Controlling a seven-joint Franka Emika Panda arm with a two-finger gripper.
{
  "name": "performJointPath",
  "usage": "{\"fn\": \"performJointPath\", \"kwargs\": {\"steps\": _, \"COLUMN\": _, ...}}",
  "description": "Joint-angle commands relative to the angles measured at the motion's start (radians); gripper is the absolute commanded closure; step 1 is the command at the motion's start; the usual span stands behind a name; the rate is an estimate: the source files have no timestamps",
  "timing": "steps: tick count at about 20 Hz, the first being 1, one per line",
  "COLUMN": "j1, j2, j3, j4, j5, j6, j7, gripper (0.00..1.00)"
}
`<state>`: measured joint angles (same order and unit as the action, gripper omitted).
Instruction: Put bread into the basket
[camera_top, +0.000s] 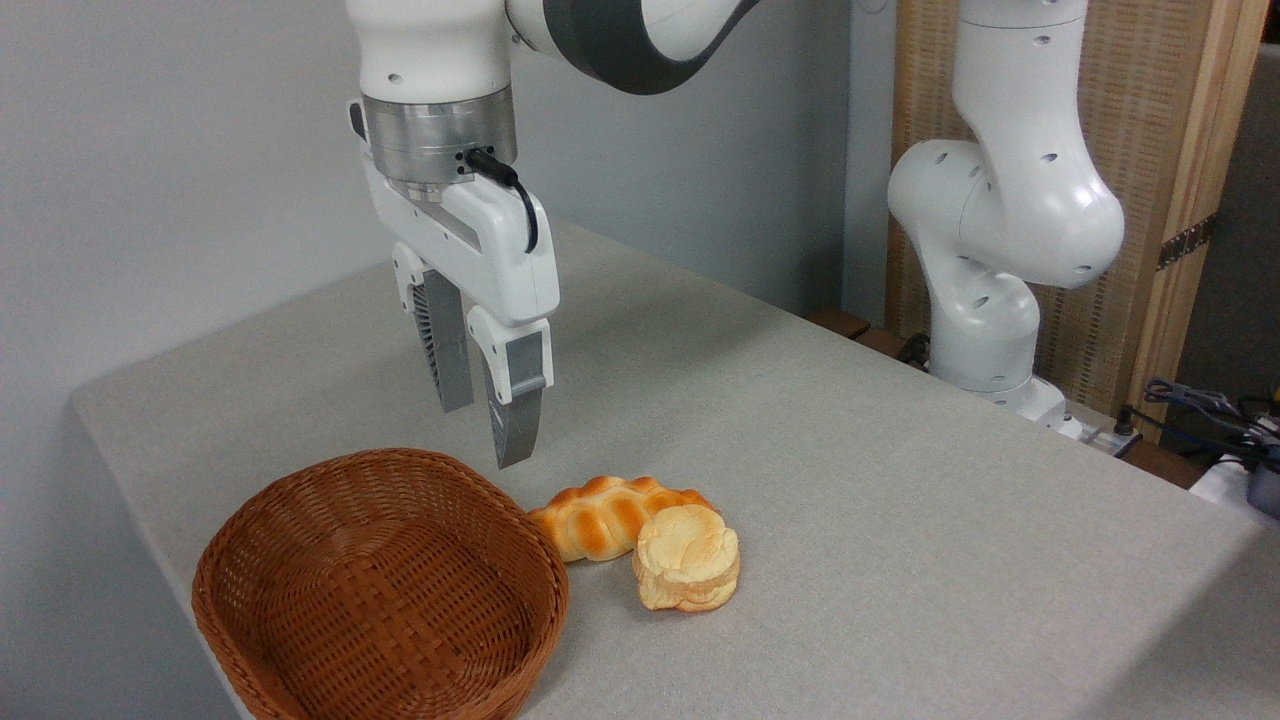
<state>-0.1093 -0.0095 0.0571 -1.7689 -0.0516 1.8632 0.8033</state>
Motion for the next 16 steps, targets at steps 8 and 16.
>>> {"fn": "performJointPath", "kwargs": {"steps": 8, "j1": 0.008, "j2": -0.003, "j3": 0.012, "j4": 0.006, "j5": 0.004, "j6": 0.011, "j7": -0.004, "gripper": 0.00}}
{"fn": "performJointPath", "kwargs": {"steps": 16, "j1": 0.011, "j2": -0.003, "j3": 0.024, "j4": 0.006, "j5": 0.002, "j6": -0.001, "j7": -0.004, "gripper": 0.00}}
